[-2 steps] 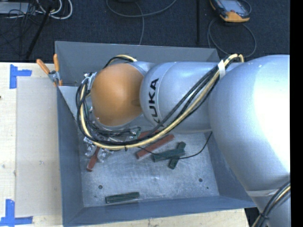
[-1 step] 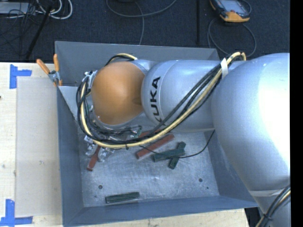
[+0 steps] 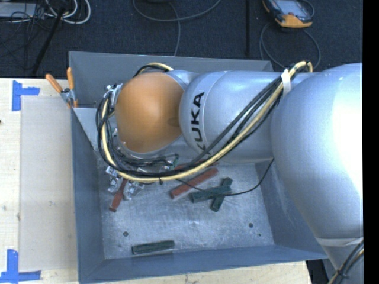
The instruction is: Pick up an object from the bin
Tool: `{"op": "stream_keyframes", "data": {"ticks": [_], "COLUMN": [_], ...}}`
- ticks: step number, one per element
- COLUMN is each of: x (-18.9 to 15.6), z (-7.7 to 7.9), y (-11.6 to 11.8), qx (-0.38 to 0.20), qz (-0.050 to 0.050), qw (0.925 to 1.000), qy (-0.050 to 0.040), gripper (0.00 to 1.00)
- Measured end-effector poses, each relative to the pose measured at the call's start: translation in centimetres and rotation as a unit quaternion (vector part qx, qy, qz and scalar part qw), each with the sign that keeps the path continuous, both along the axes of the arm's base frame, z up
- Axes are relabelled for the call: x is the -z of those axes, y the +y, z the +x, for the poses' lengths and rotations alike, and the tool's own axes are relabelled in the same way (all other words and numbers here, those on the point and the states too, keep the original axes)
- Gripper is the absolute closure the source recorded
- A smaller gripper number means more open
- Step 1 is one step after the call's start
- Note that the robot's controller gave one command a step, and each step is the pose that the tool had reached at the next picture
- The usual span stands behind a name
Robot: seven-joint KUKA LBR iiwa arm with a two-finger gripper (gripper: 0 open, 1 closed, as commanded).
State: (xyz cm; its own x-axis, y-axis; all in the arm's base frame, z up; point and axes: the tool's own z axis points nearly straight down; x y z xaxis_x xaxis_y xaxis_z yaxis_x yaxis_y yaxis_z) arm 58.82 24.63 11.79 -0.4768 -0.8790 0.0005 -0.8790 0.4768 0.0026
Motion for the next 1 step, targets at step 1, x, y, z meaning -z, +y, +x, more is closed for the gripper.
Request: {"op": "stream_keyframes", "data": {"ticks": [1], "x": [-1.42], "z": [0.01], "y": [0.03], "qx": [0.0], "qz": [0.0], "qw": [1.0], "qy": [-0.0004], "gripper": [1.0]}}
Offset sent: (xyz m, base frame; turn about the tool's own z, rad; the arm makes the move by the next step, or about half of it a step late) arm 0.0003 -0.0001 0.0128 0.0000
